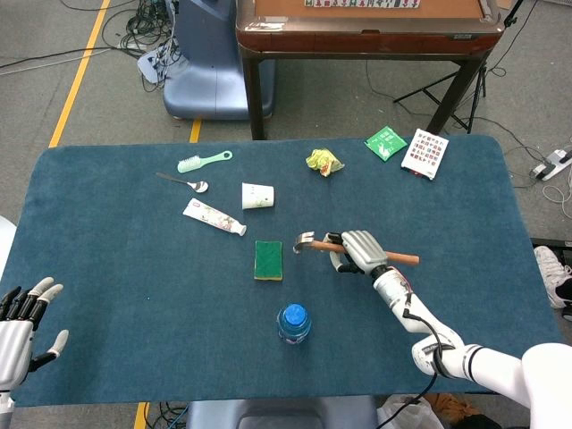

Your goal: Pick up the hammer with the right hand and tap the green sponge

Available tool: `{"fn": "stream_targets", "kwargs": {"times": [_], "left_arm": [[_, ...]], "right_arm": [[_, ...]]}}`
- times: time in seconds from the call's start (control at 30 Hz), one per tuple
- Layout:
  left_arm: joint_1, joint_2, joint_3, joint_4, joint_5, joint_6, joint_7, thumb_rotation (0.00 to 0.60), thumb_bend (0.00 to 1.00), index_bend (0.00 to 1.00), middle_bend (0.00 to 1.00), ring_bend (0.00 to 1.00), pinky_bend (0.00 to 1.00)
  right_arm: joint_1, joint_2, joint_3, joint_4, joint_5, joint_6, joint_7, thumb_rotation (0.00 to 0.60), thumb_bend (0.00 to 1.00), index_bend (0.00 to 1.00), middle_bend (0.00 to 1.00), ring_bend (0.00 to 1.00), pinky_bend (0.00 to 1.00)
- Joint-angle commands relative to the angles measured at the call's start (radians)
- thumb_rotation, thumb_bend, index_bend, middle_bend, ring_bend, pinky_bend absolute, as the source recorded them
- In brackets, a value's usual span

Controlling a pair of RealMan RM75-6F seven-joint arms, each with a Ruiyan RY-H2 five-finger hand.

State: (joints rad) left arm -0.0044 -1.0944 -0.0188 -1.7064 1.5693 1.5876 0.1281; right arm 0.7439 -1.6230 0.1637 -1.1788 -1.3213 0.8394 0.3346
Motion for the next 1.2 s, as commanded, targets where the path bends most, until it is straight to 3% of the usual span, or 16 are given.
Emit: {"fn": "stream_targets", "kwargs": {"times": [0.03, 0.2, 0.43, 0.87, 1.0, 1.2], "left_arm": [[0.003, -0.002, 0.0, 0.007, -0.002, 0.002, -0.005, 0.6, 0.28, 0.17, 0.13, 0.14, 0.06], [0.004, -0.004, 0.0, 0.014, 0.0, 0.006, -0.01, 0.6, 0.28, 0.17, 0.13, 0.14, 0.06], [0.005, -0.006, 0.001, 0.022, 0.001, 0.01, -0.018, 0.6, 0.28, 0.17, 0.13, 0.14, 0.06], [0.011, -0.006, 0.005, 0.03, -0.001, 0.012, -0.026, 0.6, 0.28, 0.17, 0.13, 0.14, 0.06], [0.015, -0.004, 0.006, 0.029, -0.003, 0.015, -0.027, 0.6, 0.28, 0.17, 0.13, 0.14, 0.06], [0.017, -0.003, 0.006, 0.026, 0.009, 0.026, -0.029, 0.6, 0.28, 0.18, 0.13, 0.14, 0.06]], "right_arm": [[0.002, -0.018, 0.021, 0.005, -0.03, 0.048, 0.043, 0.6, 0.85, 0.79, 0.91, 0.8, 0.87], [0.002, -0.031, 0.042, 0.001, -0.064, 0.106, 0.109, 0.6, 0.85, 0.79, 0.92, 0.8, 0.87], [0.039, -0.055, 0.044, 0.009, -0.049, 0.049, 0.067, 0.6, 0.85, 0.79, 0.92, 0.8, 0.87], [0.142, -0.119, 0.045, 0.04, 0.192, -0.19, -0.287, 0.6, 0.84, 0.79, 0.92, 0.8, 0.87], [0.125, -0.106, 0.06, -0.004, 0.215, -0.163, -0.287, 0.6, 0.84, 0.79, 0.92, 0.8, 0.87], [0.06, -0.017, 0.079, -0.109, 0.102, -0.042, -0.16, 0.6, 0.84, 0.79, 0.92, 0.8, 0.87]]}}
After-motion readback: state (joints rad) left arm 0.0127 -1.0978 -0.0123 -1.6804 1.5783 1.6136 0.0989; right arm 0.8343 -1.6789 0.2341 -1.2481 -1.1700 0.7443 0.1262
